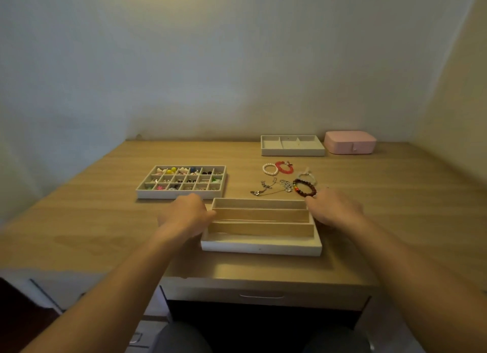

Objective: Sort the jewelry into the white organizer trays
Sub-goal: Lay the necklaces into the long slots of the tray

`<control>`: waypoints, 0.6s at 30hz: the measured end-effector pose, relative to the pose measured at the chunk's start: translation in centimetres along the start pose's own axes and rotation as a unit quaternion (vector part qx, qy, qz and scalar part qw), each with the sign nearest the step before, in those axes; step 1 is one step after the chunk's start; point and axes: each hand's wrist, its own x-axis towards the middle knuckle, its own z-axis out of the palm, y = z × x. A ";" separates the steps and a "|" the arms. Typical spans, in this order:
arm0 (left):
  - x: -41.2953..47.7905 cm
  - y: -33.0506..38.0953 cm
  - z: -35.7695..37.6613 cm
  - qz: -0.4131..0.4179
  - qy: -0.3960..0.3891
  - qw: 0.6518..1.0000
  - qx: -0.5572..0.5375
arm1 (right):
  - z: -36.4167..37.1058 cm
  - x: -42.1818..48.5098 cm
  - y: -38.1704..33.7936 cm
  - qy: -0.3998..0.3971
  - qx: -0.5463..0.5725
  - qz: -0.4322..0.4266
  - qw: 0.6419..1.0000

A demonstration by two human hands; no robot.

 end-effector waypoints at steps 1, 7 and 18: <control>0.0 -0.1 -0.1 0.017 0.016 1.000 -0.006 | 0.2 0.2 0.2 0.032 -0.003 -0.013 0.999; 0.9 -0.5 0.1 0.127 -0.026 0.987 -0.093 | 0.0 0.7 0.8 -0.060 0.138 -0.195 0.969; 2.3 0.0 -0.1 0.148 -0.083 0.984 -0.052 | -0.4 1.6 0.8 -0.131 0.082 -0.212 0.965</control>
